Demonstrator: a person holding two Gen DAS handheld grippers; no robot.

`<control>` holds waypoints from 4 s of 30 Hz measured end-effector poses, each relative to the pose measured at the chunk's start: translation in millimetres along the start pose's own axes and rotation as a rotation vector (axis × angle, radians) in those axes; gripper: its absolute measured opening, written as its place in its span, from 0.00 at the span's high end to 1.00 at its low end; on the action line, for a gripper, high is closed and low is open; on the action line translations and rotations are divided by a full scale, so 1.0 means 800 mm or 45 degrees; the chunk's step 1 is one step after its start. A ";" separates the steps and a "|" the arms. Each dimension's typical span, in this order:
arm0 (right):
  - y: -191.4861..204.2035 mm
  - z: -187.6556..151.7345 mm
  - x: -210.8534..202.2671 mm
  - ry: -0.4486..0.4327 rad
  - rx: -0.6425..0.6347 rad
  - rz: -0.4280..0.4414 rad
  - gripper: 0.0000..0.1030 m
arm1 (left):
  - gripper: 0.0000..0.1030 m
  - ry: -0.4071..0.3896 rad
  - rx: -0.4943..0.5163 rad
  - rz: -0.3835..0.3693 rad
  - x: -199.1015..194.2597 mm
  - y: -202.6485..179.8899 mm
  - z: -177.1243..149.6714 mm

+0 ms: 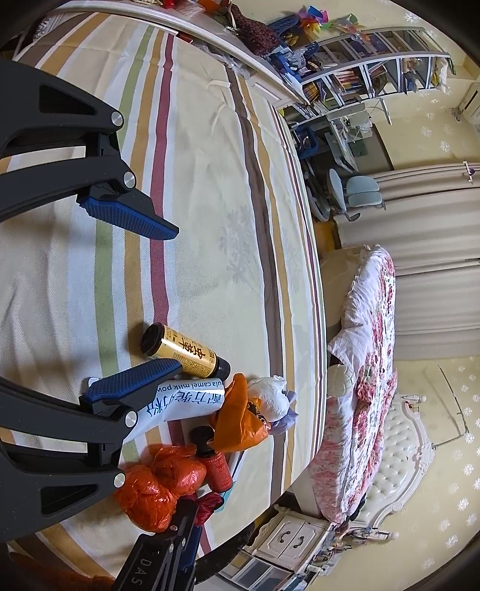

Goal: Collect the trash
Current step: 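Grasp the dark red crumpled bag with the right tool and lift it, then grasp the white milk powder packet with the left tool while the right tool holds the red bag, then carry both items over the black bin and open both tools to drop them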

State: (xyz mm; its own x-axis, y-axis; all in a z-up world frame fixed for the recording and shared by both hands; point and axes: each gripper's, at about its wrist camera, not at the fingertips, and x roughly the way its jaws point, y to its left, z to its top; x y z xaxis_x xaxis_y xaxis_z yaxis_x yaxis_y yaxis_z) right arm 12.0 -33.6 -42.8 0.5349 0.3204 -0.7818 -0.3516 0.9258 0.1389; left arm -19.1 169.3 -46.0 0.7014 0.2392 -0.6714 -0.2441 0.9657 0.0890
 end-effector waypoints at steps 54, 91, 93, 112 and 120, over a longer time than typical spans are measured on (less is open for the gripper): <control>-0.078 -0.029 -0.037 -0.126 0.099 -0.183 0.79 | 0.63 0.141 0.059 -0.208 0.010 -0.067 -0.015; -0.172 -0.004 -0.102 -0.297 0.216 -0.396 0.79 | 0.65 -0.205 0.135 -0.462 -0.060 -0.181 0.063; -0.188 -0.003 -0.102 -0.298 0.232 -0.414 0.79 | 0.65 -0.200 0.153 -0.478 -0.054 -0.199 0.066; -0.285 -0.001 -0.070 -0.235 0.346 -0.487 0.79 | 0.65 -0.139 0.320 -0.508 -0.002 -0.334 0.070; -0.307 -0.002 -0.059 -0.223 0.391 -0.492 0.79 | 0.65 -0.111 0.359 -0.495 0.014 -0.363 0.072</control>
State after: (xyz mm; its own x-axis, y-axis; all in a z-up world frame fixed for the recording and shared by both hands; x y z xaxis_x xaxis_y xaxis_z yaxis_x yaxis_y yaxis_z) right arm 71.8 -276.1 -41.3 0.7106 -0.0519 -0.7017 0.1246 0.9908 0.0528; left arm 98.3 -102.5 -36.6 0.7609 -0.1488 -0.6316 0.2295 0.9722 0.0475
